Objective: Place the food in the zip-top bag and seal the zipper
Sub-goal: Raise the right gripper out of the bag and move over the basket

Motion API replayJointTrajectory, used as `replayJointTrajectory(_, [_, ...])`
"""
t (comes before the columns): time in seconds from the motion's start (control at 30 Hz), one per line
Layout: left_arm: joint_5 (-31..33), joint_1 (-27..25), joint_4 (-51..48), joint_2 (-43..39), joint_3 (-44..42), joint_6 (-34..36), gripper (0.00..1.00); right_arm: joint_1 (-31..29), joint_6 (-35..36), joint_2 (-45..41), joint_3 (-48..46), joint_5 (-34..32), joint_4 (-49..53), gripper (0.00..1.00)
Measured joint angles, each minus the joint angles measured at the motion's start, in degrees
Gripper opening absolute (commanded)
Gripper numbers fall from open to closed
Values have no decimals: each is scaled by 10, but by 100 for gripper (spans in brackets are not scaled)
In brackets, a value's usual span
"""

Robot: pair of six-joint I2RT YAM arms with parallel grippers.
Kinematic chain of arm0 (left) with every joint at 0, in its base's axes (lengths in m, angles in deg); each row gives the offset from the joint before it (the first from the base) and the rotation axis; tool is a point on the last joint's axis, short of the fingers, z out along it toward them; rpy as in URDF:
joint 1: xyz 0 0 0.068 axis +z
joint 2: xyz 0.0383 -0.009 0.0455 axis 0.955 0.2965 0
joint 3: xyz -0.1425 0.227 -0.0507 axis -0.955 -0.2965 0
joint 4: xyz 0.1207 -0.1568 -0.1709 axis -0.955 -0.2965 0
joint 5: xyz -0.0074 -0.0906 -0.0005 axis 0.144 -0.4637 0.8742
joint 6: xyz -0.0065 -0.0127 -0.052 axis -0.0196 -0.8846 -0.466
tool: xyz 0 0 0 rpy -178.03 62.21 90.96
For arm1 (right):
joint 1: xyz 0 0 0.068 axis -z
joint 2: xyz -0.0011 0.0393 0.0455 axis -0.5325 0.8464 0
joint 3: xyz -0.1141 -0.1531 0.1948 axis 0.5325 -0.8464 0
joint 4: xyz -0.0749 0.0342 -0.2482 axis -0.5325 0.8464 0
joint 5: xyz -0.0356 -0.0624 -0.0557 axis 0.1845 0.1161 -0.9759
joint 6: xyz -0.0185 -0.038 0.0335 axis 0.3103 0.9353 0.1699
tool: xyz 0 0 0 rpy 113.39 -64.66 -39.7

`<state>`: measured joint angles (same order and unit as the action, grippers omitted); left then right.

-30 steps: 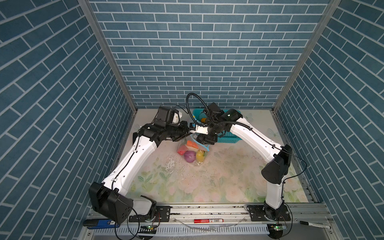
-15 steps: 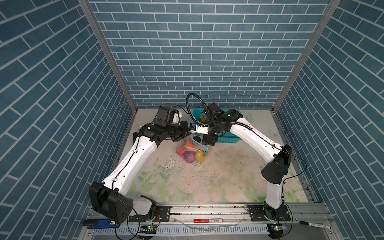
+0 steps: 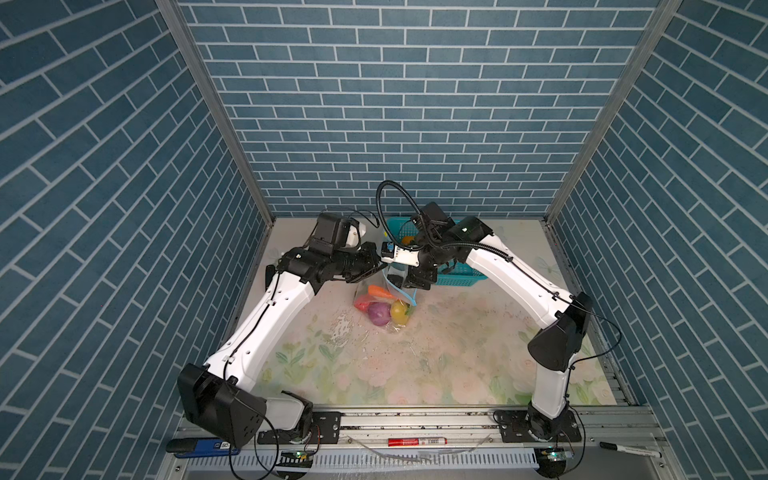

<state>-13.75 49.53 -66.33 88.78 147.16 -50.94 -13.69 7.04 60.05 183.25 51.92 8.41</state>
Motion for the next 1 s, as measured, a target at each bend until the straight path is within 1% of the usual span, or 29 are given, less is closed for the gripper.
replayJointTrajectory(0.23, [0,0,-2,0,3,6,0,65,-12,-72,0,55,-31,80])
replayJointTrajectory(0.3, [0,0,-3,0,6,7,0,84,-12,-74,0,67,-36,80])
replayJointTrajectory(0.47, [0,0,-7,0,18,11,0,128,1,-57,-3,96,-42,75])
replayJointTrajectory(0.6, [0,0,-10,0,25,14,0,170,10,-22,-2,125,-52,73])
replayJointTrajectory(0.77, [0,0,-13,0,27,17,0,216,20,62,13,149,-66,70])
replayJointTrajectory(0.83, [0,0,-16,0,27,18,0,228,28,94,20,156,-74,68])
replayJointTrajectory(1.0, [0,0,-24,1,27,20,0,242,70,159,34,187,-89,68])
